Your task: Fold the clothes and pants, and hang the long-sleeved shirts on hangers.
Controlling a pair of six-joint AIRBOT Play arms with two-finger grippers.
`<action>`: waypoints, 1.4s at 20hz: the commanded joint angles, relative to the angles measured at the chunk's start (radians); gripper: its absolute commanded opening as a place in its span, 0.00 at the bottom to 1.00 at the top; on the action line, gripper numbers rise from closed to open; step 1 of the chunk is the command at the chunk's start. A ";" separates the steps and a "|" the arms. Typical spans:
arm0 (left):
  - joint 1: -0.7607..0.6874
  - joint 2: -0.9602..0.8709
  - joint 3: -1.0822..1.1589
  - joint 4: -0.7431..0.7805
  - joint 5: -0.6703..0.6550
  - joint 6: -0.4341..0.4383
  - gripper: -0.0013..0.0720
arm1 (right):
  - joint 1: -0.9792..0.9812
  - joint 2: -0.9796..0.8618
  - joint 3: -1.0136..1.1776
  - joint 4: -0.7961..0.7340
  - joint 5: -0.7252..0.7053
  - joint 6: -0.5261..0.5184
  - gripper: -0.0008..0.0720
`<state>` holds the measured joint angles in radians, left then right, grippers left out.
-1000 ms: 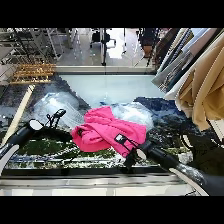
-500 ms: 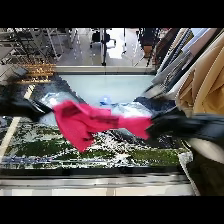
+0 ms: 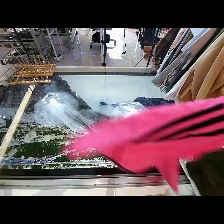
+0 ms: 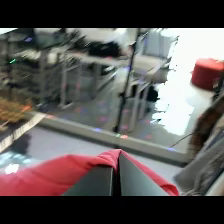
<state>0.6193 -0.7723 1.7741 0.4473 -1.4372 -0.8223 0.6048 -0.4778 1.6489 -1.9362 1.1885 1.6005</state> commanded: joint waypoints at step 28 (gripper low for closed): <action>-0.811 -0.658 -0.594 -0.232 0.518 0.862 0.95 | 0.000 -0.626 0.196 0.027 -0.204 -0.129 0.02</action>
<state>-0.1783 -1.4082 1.1507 0.2760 -0.8845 -0.0868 0.6044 -1.1057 1.8427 -1.9705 0.9855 1.4727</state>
